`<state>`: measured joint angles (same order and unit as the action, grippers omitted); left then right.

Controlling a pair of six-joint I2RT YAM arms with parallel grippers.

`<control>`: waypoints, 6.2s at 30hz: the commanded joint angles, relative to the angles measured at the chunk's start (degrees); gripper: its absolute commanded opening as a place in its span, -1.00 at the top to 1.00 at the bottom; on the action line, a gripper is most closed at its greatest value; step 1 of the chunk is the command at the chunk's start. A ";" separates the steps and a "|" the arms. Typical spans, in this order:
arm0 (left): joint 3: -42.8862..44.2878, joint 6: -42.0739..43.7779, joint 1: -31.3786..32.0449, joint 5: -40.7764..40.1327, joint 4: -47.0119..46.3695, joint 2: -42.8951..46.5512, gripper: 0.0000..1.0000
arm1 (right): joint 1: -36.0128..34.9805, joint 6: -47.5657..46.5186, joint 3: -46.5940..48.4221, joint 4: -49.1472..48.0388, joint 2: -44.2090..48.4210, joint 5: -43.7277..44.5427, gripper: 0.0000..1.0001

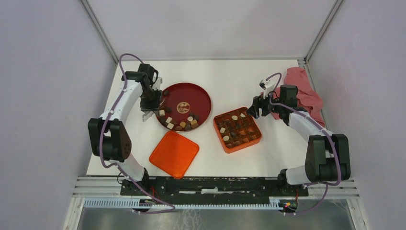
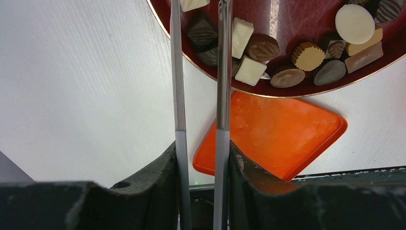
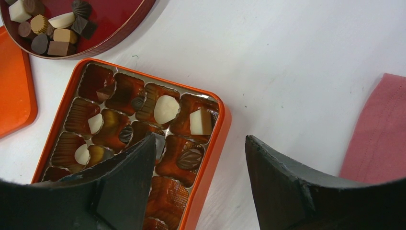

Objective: Pack the chocolate
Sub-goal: Pick up the fake chocolate from the plate, then adjust the packing box at the center of the board, then place the fake chocolate in the packing box.

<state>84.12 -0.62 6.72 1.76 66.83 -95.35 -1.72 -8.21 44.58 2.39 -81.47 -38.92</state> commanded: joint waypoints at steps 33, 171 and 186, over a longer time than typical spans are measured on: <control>-3.43 1.55 -1.12 0.46 0.63 1.73 0.21 | 0.22 1.18 1.57 -3.18 -0.23 -1.61 -0.48; -19.72 -15.20 -0.42 24.81 -23.24 18.45 0.96 | -10.51 6.19 10.20 2.18 -8.62 23.79 1.00; -19.95 -13.50 -0.18 25.99 -22.91 24.64 0.96 | -8.83 9.85 19.99 1.51 -5.01 18.25 1.00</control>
<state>63.88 -13.52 6.26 25.82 45.34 -73.47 -10.57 -0.32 59.37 6.70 -89.19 -16.97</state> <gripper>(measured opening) 0.401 0.022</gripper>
